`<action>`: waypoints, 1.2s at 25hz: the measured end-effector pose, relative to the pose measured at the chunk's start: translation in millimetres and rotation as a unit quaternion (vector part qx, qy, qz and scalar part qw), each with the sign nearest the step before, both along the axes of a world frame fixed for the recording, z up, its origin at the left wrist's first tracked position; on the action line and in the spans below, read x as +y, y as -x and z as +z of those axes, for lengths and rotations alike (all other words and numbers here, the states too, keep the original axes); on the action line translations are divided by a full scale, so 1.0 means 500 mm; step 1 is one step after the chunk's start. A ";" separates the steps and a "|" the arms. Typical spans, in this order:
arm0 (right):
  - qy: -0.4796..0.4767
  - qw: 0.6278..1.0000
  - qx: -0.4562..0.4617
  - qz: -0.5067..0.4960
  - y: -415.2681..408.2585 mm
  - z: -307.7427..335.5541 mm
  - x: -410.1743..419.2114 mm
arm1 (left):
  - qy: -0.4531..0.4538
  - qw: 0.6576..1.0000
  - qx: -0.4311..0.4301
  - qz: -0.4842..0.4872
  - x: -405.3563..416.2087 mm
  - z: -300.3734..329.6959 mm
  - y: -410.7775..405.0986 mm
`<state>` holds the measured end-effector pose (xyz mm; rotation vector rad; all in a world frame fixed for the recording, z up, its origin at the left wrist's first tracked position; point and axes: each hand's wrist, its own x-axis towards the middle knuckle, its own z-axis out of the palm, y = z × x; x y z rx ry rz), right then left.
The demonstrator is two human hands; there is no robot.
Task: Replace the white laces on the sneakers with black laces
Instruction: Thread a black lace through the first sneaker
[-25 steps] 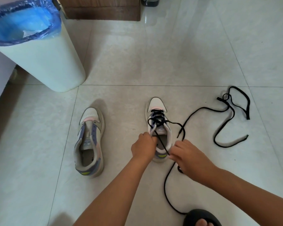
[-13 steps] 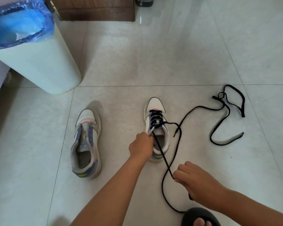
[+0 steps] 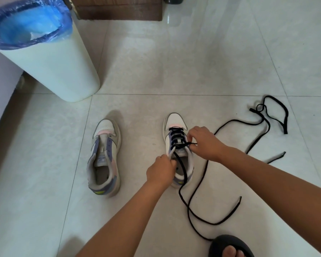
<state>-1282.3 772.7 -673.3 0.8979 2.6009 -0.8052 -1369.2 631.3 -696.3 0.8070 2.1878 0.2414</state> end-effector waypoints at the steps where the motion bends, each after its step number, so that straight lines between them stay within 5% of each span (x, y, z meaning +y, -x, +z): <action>1: 0.004 1.000 -0.004 0.013 -0.005 0.011 -0.008 | 0.007 1.000 0.005 -0.002 -0.005 0.002 0.001; 9: -0.037 0.978 -0.135 0.153 -0.111 0.028 -0.107 | 0.012 0.997 -0.082 0.005 -0.044 0.029 0.028; 14: -0.048 0.984 -0.125 0.116 -0.107 0.032 -0.099 | -0.105 0.990 0.081 -0.041 -0.005 0.080 0.057; 19: 0.059 0.998 -0.024 0.008 -0.083 0.034 -0.100 | -0.060 0.973 0.189 -0.119 0.024 0.069 0.031; 24: 0.122 0.989 0.035 -0.070 -0.035 0.025 -0.103 | -0.014 0.971 0.195 -0.136 0.039 0.068 0.025; 27: 0.119 0.987 0.034 -0.106 -0.022 0.016 -0.098 | -0.045 0.998 0.023 -0.039 0.035 0.049 0.057; 29: 0.115 0.986 0.035 -0.120 -0.023 0.010 -0.094 | -0.083 0.964 -0.225 0.116 0.017 0.032 0.082; 30: 0.115 0.985 0.037 -0.124 -0.023 0.009 -0.095 | -0.098 0.942 -0.280 0.157 0.005 0.026 0.088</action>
